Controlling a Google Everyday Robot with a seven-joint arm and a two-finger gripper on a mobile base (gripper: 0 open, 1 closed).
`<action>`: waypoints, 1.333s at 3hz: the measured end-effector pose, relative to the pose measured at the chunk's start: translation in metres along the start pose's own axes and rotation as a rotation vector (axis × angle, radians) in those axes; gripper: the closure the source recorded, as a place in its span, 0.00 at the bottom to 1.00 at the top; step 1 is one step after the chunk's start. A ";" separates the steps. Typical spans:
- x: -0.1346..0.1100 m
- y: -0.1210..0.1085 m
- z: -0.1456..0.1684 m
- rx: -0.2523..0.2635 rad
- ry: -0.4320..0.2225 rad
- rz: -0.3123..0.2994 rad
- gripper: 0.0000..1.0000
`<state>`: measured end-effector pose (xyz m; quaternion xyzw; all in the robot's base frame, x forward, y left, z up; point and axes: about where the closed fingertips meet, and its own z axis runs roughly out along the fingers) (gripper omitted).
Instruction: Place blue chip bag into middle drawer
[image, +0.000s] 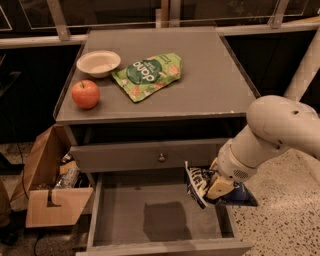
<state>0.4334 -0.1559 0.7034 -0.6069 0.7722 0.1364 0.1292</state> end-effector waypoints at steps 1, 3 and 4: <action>0.000 0.000 0.000 0.000 0.000 0.000 1.00; -0.004 0.014 0.075 -0.103 -0.039 0.045 1.00; -0.006 0.015 0.113 -0.138 -0.050 0.072 1.00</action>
Offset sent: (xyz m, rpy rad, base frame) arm -0.0179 0.0283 -0.0623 0.0693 0.1046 -0.0244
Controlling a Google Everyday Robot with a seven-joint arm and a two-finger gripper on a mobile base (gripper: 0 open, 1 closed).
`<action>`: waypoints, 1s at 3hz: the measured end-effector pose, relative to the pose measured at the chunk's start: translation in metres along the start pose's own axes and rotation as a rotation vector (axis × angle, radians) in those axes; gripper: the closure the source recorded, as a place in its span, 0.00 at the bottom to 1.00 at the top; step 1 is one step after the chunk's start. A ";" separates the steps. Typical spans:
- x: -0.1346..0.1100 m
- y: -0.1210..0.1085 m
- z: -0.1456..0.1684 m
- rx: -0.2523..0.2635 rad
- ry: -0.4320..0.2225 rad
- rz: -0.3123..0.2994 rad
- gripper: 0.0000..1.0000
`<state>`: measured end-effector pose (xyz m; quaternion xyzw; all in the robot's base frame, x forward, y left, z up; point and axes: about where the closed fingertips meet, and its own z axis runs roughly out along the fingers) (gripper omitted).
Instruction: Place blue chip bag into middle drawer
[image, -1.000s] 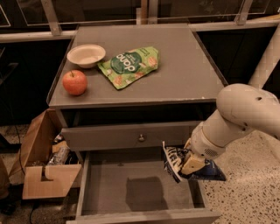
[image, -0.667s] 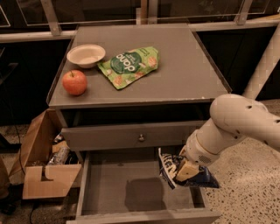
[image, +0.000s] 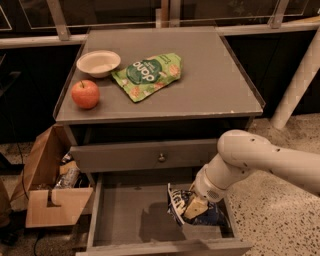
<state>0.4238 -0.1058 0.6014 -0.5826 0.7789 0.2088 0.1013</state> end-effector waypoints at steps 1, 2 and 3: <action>0.000 -0.001 0.002 -0.001 -0.002 0.002 1.00; 0.000 0.000 0.015 -0.037 -0.008 0.017 1.00; -0.005 -0.013 0.053 -0.058 -0.071 0.076 1.00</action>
Offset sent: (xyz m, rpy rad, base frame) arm -0.0005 0.0131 -0.0266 0.0352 0.0807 -0.0055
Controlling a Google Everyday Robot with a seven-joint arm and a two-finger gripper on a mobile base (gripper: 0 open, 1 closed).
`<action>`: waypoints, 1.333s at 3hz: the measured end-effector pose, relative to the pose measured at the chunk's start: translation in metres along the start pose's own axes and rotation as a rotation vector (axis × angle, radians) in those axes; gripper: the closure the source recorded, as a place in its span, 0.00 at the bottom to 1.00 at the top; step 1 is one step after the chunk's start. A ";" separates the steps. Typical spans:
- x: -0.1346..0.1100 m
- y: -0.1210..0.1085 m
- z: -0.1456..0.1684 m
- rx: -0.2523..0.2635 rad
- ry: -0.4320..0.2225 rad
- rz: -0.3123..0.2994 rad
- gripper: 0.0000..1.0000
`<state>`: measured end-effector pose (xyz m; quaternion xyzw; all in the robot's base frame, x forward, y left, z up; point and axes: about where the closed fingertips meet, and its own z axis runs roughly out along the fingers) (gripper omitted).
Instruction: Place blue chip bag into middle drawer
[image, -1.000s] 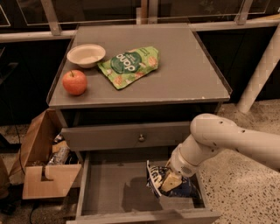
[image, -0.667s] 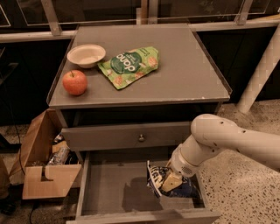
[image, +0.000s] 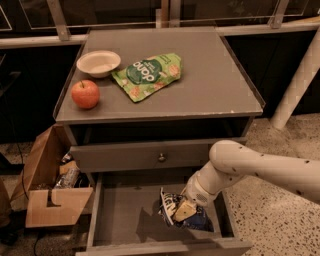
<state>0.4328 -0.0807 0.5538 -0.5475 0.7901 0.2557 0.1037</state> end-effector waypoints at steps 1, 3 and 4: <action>-0.003 -0.025 0.028 0.022 -0.058 0.043 1.00; 0.000 -0.041 0.051 0.029 -0.110 0.089 1.00; 0.002 -0.051 0.071 0.051 -0.127 0.130 1.00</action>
Offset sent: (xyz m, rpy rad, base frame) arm 0.0464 0.0174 -0.0763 0.1190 -0.0114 -0.1817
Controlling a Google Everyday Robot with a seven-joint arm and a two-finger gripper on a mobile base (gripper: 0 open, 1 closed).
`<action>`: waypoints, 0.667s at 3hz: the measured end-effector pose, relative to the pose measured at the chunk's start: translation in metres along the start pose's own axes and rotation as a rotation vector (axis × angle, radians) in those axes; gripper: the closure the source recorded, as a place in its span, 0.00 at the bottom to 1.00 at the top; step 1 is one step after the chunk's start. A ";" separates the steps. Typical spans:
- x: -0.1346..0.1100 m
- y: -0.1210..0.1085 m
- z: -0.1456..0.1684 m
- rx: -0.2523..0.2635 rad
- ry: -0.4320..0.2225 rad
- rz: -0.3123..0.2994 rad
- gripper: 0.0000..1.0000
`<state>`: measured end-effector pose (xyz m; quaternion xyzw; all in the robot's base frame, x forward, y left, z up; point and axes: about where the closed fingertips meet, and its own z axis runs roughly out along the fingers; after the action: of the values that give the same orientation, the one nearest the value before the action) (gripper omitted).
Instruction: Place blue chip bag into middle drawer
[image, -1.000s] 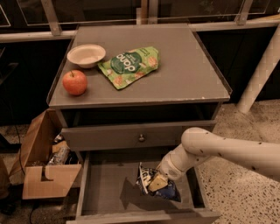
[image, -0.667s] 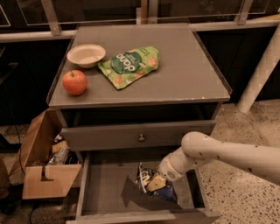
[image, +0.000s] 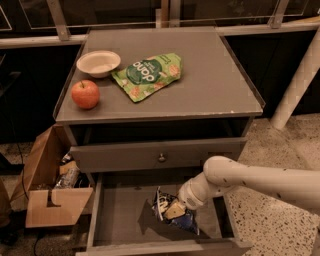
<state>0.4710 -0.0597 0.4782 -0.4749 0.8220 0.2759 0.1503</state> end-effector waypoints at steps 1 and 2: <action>0.002 -0.012 0.019 0.041 -0.016 0.033 1.00; 0.009 -0.020 0.037 0.065 -0.026 0.068 1.00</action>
Offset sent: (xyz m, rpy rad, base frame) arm 0.0182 0.0070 -0.0632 -0.0179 -0.0206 -0.1538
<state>0.4830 -0.0524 0.4379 -0.4380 0.8442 0.2600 0.1670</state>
